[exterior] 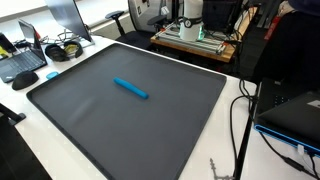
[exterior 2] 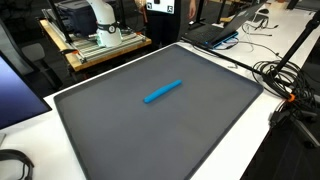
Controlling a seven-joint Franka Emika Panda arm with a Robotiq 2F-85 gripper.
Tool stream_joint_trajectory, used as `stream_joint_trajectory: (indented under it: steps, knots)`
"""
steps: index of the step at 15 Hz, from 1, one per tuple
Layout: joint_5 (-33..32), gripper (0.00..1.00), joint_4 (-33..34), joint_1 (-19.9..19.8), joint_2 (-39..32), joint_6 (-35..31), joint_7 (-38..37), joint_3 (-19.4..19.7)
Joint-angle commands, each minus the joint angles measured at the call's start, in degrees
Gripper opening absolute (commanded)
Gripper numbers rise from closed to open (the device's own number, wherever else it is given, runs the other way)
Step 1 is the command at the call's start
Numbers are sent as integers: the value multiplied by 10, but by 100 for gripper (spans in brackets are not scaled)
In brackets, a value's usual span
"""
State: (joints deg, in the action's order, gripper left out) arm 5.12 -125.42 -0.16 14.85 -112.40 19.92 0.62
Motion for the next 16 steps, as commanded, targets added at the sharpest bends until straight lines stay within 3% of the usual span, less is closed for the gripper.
stream_joint_trajectory:
  steps: [1, 2, 4, 7, 9, 12, 14, 16]
  knots:
    - [-18, 1, -28, 6, 12, -110, -47, -7]
    - [-7, 1, -16, 10, -3, -113, -53, -8]
    - [-30, 1, -30, 11, -20, -194, -114, -28]
    - [-109, 1, -51, 2, -39, -275, -236, -61]
    - [-183, 1, -63, -44, -48, -311, -330, -106]
    - [-285, 1, -55, -82, -53, -262, -469, -153]
    - [-329, 1, -46, -75, -60, -223, -555, -167]
    - [-341, 1, -34, -33, -67, -168, -602, -158]
